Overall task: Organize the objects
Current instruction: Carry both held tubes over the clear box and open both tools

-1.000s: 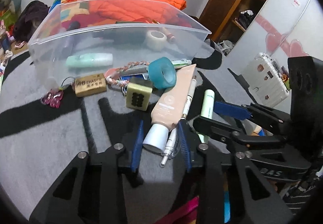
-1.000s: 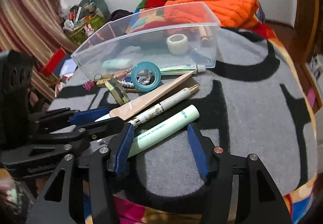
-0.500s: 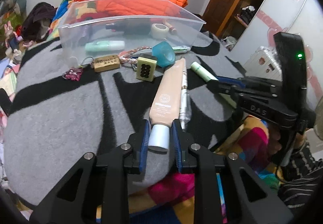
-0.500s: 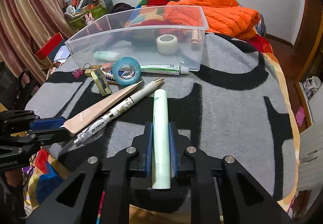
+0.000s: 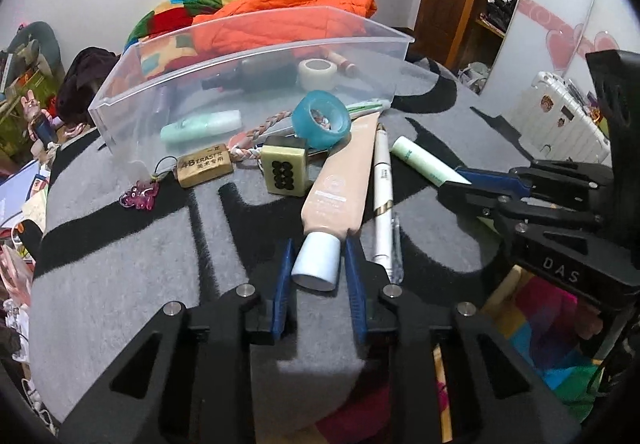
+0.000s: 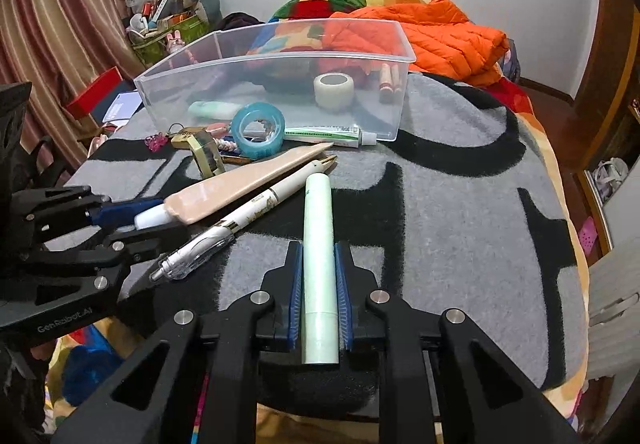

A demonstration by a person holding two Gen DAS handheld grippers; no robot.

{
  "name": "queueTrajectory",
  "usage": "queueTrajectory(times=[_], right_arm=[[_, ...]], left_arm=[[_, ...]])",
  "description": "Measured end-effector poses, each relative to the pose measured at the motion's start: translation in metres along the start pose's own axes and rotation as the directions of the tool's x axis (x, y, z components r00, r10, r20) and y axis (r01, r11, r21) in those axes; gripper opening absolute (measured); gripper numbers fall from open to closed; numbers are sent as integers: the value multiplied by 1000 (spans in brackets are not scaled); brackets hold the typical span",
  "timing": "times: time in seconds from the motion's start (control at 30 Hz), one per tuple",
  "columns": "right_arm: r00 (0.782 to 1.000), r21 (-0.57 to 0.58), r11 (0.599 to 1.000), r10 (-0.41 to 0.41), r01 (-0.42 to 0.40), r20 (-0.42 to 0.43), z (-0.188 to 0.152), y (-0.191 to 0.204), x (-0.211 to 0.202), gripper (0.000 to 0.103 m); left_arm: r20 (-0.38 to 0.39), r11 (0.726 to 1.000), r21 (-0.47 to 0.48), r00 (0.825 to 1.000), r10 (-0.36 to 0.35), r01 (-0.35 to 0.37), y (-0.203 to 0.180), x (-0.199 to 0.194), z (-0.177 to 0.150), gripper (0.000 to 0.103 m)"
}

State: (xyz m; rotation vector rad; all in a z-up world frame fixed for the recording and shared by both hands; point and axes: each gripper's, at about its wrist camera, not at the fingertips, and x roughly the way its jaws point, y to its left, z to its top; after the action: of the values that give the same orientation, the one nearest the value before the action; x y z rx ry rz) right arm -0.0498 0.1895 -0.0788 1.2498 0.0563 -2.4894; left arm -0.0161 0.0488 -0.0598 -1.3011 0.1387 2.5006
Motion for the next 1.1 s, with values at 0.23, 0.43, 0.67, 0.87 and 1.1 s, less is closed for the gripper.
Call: queueTrajectory(times=[0.23, 0.43, 0.67, 0.87, 1.1], right_arm=[[999, 45, 998, 42, -43, 5, 1, -9, -10, 14], [996, 66, 996, 56, -60, 63, 11, -16, -31, 14], [989, 66, 996, 58, -68, 132, 31, -20, -49, 14], [984, 42, 997, 59, -67, 170, 48, -18, -56, 14], [972, 30, 996, 73, -82, 223, 74, -19, -64, 14]], left_arm=[[53, 1000, -1, 998, -17, 17, -9, -27, 3, 21], [111, 999, -18, 993, -29, 31, -7, -53, 14, 21], [191, 1000, -26, 982, -11, 16, -6, -82, 29, 21], [237, 999, -39, 971, -5, 15, 1, -97, 46, 20], [292, 998, -58, 956, -8, 26, 12, -114, 75, 20]])
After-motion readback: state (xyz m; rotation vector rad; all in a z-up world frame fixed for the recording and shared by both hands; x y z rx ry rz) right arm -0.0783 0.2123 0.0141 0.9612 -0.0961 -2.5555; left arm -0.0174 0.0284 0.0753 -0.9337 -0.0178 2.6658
